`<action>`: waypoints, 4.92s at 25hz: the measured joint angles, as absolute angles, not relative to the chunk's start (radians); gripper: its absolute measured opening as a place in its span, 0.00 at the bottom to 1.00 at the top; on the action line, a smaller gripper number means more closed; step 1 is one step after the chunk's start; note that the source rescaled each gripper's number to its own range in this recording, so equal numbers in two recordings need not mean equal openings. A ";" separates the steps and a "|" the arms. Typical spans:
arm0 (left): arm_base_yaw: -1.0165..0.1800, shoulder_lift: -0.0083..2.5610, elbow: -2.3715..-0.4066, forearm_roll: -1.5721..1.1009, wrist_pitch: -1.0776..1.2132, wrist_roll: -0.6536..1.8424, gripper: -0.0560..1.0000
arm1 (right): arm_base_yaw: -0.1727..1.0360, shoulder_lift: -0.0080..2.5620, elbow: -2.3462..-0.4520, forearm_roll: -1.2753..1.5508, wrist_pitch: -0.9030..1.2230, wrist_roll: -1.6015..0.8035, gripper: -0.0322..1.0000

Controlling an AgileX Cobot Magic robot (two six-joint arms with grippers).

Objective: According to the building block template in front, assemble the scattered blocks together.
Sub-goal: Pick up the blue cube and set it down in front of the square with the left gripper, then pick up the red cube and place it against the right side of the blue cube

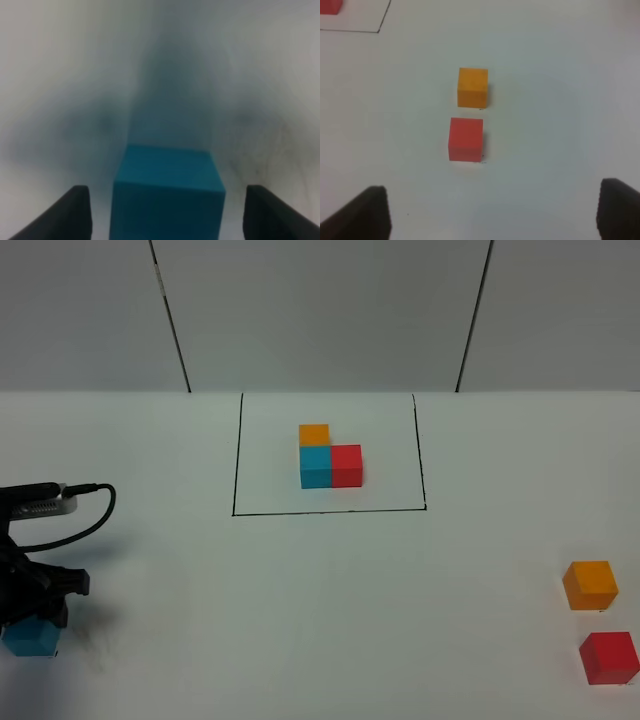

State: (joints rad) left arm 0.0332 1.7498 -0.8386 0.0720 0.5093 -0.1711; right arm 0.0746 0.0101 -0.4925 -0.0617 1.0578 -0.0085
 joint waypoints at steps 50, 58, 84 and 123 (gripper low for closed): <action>-0.732 2.043 -1.629 0.045 1.155 0.631 0.06 | 0.075 0.010 -0.492 -0.062 1.058 -0.009 0.78; -0.741 2.107 -1.585 0.010 0.969 0.694 0.06 | 0.075 0.010 -0.492 -0.062 1.058 -0.009 0.78; -0.741 2.107 -1.329 0.042 0.613 0.671 0.06 | 0.075 0.010 -0.492 -0.062 1.058 -0.009 0.78; -0.719 1.831 -1.539 0.154 0.863 0.405 0.99 | 0.075 0.010 -0.492 -0.062 1.058 -0.009 0.78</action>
State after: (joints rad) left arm -0.7193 1.8315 -1.5394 0.1537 0.8630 0.4051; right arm 0.0746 0.0101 -0.4925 -0.0617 1.0578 -0.0085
